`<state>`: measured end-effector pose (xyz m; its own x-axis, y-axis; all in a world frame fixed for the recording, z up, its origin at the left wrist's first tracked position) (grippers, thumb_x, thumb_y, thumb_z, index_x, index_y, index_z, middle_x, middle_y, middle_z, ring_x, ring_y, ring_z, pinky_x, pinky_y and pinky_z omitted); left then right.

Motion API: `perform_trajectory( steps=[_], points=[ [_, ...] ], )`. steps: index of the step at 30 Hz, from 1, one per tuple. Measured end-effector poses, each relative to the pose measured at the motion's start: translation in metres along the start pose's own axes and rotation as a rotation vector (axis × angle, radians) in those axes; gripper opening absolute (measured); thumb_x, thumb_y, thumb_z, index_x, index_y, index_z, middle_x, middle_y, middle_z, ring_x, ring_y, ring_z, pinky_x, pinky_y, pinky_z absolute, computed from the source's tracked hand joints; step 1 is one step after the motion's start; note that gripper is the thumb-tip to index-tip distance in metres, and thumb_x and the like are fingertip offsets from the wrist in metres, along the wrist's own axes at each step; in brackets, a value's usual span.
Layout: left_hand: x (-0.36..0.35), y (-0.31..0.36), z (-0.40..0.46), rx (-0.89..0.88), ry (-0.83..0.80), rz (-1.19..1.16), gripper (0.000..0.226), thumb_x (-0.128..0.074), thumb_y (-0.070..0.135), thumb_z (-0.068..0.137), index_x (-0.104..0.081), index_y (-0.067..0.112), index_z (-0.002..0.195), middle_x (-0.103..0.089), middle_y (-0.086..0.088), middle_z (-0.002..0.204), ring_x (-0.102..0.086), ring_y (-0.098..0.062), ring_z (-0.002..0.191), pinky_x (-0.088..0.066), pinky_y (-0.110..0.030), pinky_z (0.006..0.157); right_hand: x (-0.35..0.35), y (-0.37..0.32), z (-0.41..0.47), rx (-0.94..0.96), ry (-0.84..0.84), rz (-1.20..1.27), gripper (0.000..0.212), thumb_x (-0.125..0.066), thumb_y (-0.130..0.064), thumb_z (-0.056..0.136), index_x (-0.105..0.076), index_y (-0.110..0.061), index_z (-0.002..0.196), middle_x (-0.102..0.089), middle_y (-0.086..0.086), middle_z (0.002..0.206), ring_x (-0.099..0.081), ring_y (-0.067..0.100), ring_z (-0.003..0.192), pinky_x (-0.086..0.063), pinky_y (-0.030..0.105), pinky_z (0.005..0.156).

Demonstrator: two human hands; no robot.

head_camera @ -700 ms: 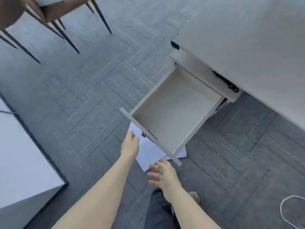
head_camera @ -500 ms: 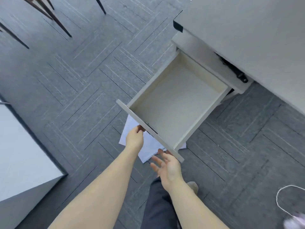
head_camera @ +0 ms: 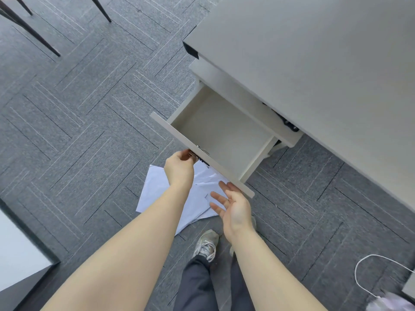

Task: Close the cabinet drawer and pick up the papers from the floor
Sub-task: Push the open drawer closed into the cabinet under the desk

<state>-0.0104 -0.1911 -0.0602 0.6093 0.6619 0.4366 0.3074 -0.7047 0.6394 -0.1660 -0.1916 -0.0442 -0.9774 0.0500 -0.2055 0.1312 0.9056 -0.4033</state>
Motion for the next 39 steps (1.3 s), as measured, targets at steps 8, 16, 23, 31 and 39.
perform_trajectory(
  steps=[8,16,23,31,39],
  points=[
    [-0.08,0.063,0.026,-0.083,0.066,-0.001,0.028,-0.062,0.013,0.076,-0.074,0.017,0.101,-0.078,-0.011,0.092,-0.071,-0.028,0.089,-0.055,-0.034,0.084,0.008,-0.088,0.051,0.058,-0.063,0.009,0.023,-0.044,-0.01,0.097,-0.058,-0.023,0.111,-0.064,-0.002,0.121,-0.067,0.022,0.087,-0.052,0.038,0.079],
    [-0.121,0.09,0.044,-0.13,0.087,-0.069,0.022,-0.062,0.007,0.071,-0.073,0.022,0.084,-0.076,-0.017,0.088,-0.066,-0.028,0.077,-0.057,-0.042,0.084,0.015,-0.128,0.08,0.109,-0.083,-0.017,0.034,-0.041,-0.005,0.094,-0.053,-0.022,0.121,-0.062,-0.002,0.131,-0.066,0.019,0.084,-0.051,0.03,0.066],
    [-0.113,0.089,0.047,-0.299,0.027,0.172,0.022,-0.068,0.014,0.079,-0.072,0.011,0.1,-0.075,-0.012,0.094,-0.067,-0.027,0.087,-0.053,-0.039,0.085,0.019,-0.127,0.081,0.166,-0.08,-0.135,0.037,-0.042,-0.001,0.091,-0.055,-0.026,0.115,-0.064,-0.002,0.129,-0.066,0.017,0.08,-0.051,0.03,0.064],
    [-0.113,0.082,0.049,-0.591,0.078,0.642,0.027,-0.052,0.028,0.094,-0.063,0.008,0.107,-0.067,-0.019,0.1,-0.06,-0.039,0.09,-0.041,-0.039,0.068,0.015,-0.128,0.078,0.165,-0.077,-0.158,0.036,-0.041,-0.001,0.093,-0.052,-0.024,0.118,-0.063,-0.001,0.126,-0.064,0.02,0.079,-0.051,0.031,0.065],
    [-0.108,0.076,0.062,-0.454,-0.075,0.36,0.032,-0.045,0.031,0.093,-0.069,0.011,0.088,-0.072,-0.015,0.083,-0.066,-0.035,0.081,-0.054,-0.044,0.074,0.011,-0.124,0.079,0.186,-0.049,-0.132,0.032,-0.043,-0.003,0.094,-0.053,-0.024,0.114,-0.063,0.0,0.127,-0.064,0.021,0.081,-0.052,0.031,0.063]
  ],
)
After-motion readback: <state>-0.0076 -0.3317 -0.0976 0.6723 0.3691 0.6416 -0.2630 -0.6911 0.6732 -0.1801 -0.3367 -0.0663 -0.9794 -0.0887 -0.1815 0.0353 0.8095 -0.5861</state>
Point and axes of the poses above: each hand's wrist, its own z-axis towards the middle knuckle, its own x-axis out of the back of the hand, y = z × x, the point moved 1 cm from there along z, towards the middle knuckle
